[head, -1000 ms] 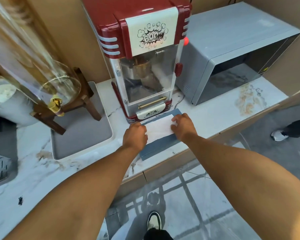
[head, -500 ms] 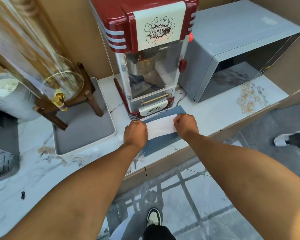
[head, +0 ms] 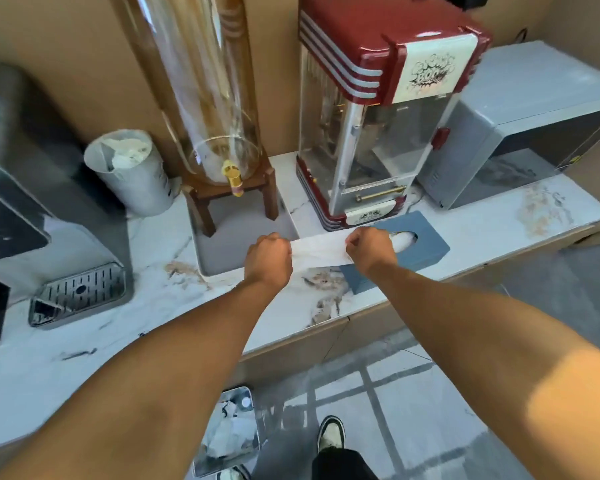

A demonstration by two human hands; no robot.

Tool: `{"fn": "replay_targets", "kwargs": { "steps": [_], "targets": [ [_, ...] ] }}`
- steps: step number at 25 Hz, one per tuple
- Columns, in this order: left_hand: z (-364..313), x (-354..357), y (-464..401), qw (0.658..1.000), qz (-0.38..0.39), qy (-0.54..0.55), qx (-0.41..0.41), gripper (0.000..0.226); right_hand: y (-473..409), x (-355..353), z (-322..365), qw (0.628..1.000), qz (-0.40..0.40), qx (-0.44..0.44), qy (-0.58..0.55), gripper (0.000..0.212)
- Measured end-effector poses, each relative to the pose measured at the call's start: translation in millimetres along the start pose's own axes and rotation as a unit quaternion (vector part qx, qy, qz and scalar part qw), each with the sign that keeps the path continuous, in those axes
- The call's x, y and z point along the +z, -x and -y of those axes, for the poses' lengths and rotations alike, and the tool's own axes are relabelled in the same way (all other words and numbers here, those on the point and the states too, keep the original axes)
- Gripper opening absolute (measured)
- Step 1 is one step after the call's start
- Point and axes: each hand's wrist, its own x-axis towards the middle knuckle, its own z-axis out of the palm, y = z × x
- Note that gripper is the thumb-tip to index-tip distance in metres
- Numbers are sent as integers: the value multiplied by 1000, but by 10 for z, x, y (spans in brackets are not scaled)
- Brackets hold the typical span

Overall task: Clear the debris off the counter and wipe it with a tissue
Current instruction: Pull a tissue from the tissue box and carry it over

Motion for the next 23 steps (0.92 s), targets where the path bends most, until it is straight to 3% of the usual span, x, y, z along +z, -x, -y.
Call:
{"fn": "replay_targets", "kwargs": {
  "steps": [11,23],
  "targets": [
    [2154,-527,1064,995,-3,23,-97,22,855,1070,1882,989,56,-75,-111,16],
    [3136,-356,1525,980,-8,28,-195,19,951,1924,2669,978,115,-163,-66,22]
  ]
}}
